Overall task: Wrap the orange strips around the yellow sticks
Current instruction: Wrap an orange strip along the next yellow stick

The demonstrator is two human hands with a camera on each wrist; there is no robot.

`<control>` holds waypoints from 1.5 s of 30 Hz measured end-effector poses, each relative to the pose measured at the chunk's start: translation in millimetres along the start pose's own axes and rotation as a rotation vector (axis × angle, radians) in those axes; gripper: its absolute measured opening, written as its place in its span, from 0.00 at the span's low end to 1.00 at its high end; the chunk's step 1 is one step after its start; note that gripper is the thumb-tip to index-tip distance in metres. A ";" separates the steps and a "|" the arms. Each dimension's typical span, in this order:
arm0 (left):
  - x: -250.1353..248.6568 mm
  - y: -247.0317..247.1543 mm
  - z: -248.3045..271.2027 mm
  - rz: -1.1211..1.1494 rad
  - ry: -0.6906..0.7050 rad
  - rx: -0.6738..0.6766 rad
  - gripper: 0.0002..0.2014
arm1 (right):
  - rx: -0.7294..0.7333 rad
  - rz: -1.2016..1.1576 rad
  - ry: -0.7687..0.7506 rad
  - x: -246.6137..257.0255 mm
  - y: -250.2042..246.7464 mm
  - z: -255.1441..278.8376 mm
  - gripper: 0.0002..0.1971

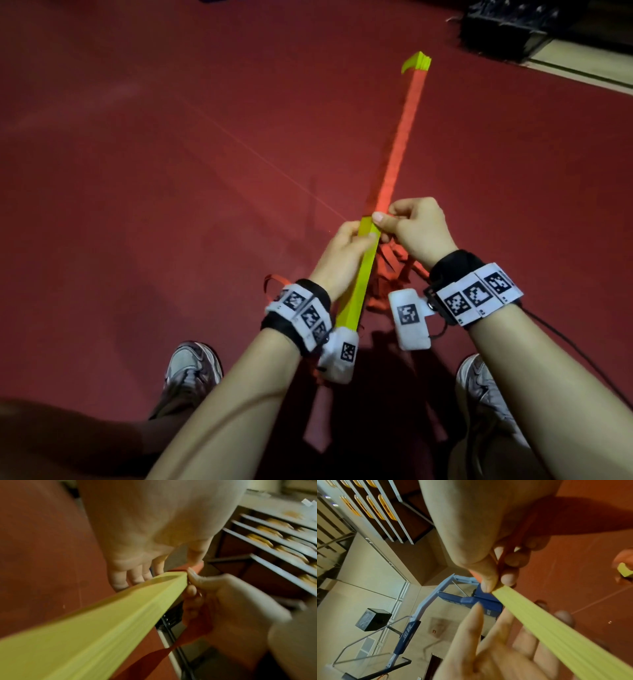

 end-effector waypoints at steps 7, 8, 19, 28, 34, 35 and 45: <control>-1.2 -13.5 0.1 0.390 -0.028 -0.023 0.10 | 0.159 -0.053 -0.059 4.0 11.2 7.4 0.15; 2.4 -15.9 -0.8 0.391 -0.030 -0.041 0.09 | 0.138 -0.021 -0.065 4.6 12.1 8.2 0.14; 5.7 -32.8 -5.4 0.347 0.014 -0.164 0.05 | 0.261 -0.436 -0.065 10.3 21.6 14.8 0.09; 13.0 -45.9 -14.7 0.121 0.087 -0.241 0.06 | 0.525 -0.831 0.298 6.9 18.0 21.5 0.06; 36.4 -64.8 -19.6 0.028 0.000 -0.469 0.09 | 0.715 -0.325 0.260 10.4 6.5 22.4 0.14; 39.5 -69.1 -19.9 0.025 -0.019 -0.497 0.09 | 0.733 -0.278 0.249 12.0 4.7 22.5 0.10; 51.3 -88.8 -16.0 -0.081 -0.091 -0.656 0.07 | 0.806 0.059 0.299 28.1 -10.0 19.9 0.11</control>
Point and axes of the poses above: each hand's wrist, its own z-axis away from the middle knuckle, its own y-axis out of the palm, x = y × z, the point moved 3 cm from there along -z, towards the middle knuckle, and after that the axes turned 15 degrees about -z, right-handed, at the moved point
